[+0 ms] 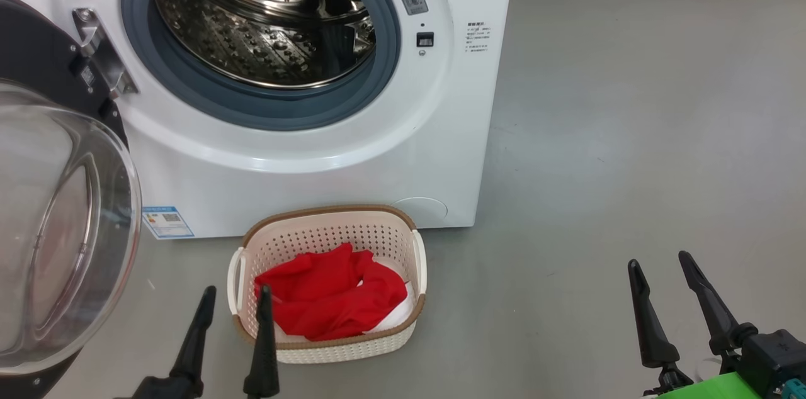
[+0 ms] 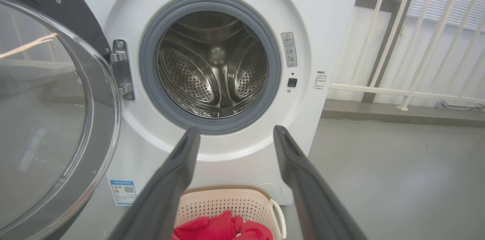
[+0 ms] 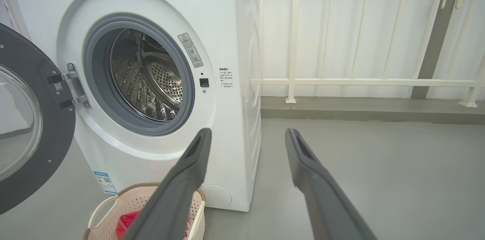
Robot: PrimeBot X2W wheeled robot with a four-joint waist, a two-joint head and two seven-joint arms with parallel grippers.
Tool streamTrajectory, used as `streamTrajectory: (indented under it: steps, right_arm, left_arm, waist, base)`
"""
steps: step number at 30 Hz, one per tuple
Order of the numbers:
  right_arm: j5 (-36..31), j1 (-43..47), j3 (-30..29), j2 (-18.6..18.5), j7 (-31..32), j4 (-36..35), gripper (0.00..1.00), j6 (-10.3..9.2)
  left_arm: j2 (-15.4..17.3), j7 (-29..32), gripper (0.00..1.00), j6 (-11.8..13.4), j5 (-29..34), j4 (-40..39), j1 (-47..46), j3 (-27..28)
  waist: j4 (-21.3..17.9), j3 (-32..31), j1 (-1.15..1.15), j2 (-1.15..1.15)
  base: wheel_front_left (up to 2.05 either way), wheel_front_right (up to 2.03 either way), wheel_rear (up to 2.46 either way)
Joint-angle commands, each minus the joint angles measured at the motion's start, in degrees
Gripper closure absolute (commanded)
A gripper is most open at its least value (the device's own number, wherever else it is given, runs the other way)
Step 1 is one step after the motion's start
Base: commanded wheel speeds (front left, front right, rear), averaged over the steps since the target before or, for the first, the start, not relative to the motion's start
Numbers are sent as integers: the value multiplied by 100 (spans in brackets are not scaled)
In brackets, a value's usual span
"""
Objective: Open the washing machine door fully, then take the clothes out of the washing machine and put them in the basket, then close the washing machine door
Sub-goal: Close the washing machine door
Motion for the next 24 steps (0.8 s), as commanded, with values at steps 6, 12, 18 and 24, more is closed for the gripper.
streamTrajectory:
  steps: [6, 12, 18, 24]
  right_arm:
    - [30, -133, 131, -82, -37, -147, 0, 36]
    - [31, -142, 145, -82, -37, -134, 0, 36]
    - [16, -147, 196, -82, -37, -136, 0, 36]
    - [-2, -168, 246, -82, -37, -143, 0, 36]
  left_arm:
    - [58, 14, 0, 156, 194, -180, -130, 79]
    - [63, 4, 0, 229, 233, -182, -165, 70]
    - [63, -4, 0, 289, 261, -254, -162, 28]
    - [74, -6, 0, 345, 272, -373, -172, 12]
  waist:
    - [12, 36, 0, 0]
    - [77, 48, 0, 0]
    - [239, 37, 0, 0]
    - [557, 76, 0, 0]
  base:
    - [0, 0, 0]
    - [0, 0, 0]
    - [0, 0, 0]
    - [0, 0, 0]
